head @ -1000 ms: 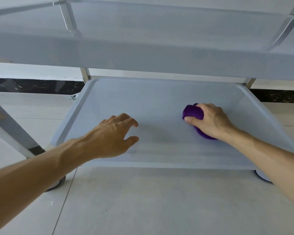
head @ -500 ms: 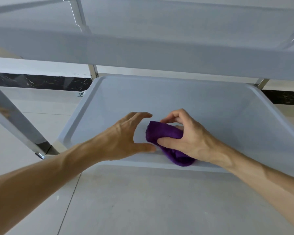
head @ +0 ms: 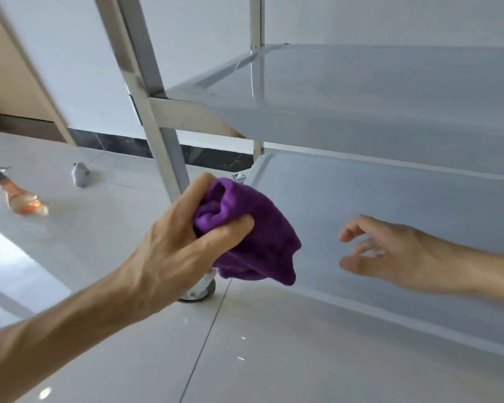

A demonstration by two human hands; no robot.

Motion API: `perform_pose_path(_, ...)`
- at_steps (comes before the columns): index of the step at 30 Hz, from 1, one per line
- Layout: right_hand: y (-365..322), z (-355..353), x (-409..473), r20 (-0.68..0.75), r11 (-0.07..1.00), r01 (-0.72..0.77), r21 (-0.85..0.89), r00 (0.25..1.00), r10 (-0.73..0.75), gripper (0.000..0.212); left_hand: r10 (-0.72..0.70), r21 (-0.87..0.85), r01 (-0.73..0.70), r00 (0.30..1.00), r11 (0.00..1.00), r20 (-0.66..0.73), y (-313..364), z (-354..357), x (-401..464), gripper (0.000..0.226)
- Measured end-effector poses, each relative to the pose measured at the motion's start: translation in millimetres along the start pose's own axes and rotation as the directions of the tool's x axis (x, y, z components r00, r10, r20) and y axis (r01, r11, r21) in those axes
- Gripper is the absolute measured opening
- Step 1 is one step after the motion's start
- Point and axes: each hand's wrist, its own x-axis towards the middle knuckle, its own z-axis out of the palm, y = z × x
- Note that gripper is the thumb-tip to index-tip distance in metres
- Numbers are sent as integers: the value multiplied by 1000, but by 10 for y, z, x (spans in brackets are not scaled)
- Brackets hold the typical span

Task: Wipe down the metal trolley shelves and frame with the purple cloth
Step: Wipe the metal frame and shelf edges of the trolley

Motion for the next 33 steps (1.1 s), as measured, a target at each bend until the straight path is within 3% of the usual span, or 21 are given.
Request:
perform_pose_path(3, -106, 59, 134, 110, 938, 64, -340, 994, -28, 33, 34, -47, -46, 973, 998, -229, 10, -364, -155, 28)
perform_pose_path(8, -374, 285, 376, 80, 925, 167, -342, 986, -148, 34, 117, -99, -218, 794, 971, -597, 78, -765, -100, 13)
perform_pose_path(10, -425, 393, 438, 54, 920, 180, -348, 984, -172, 38, 157, -76, -267, 748, 961, -645, 140, -830, 51, 15)
perform_pose_path(14, -407, 590, 471, -24, 894, 212, -395, 970, -241, 37, 217, -25, -305, 731, 952, -647, 133, -599, 306, 24)
perform_pose_path(20, -290, 635, 441, -70, 875, 238, -422, 953, -293, 33, 310, 108, -333, 648, 937, -696, -381, -224, 456, 42)
perform_pose_path(23, -238, 607, 480, -62, 879, 229, -418, 958, -279, 37, 317, 138, -302, 699, 943, -640, -769, -33, 361, 51)
perform_pose_path(27, -199, 605, 498, -109, 892, 193, -408, 960, -258, 31, 84, 26, -82, 862, 996, -500, -1342, 170, 68, 43)
perform_pose_path(29, -190, 598, 507, -117, 898, 172, -405, 964, -238, 29, -2, 26, 14, 911, 1000, -412, -1503, 202, -23, 37)
perform_pose_path(31, -173, 596, 513, -131, 904, 164, -396, 964, -232, 30, -9, 14, 15, 924, 1000, -383, -1473, 194, 16, 33)
perform_pose_path(33, -142, 605, 524, -144, 906, 162, -390, 962, -234, 33, 71, 20, -69, 909, 997, -412, -1296, 150, 173, 35)
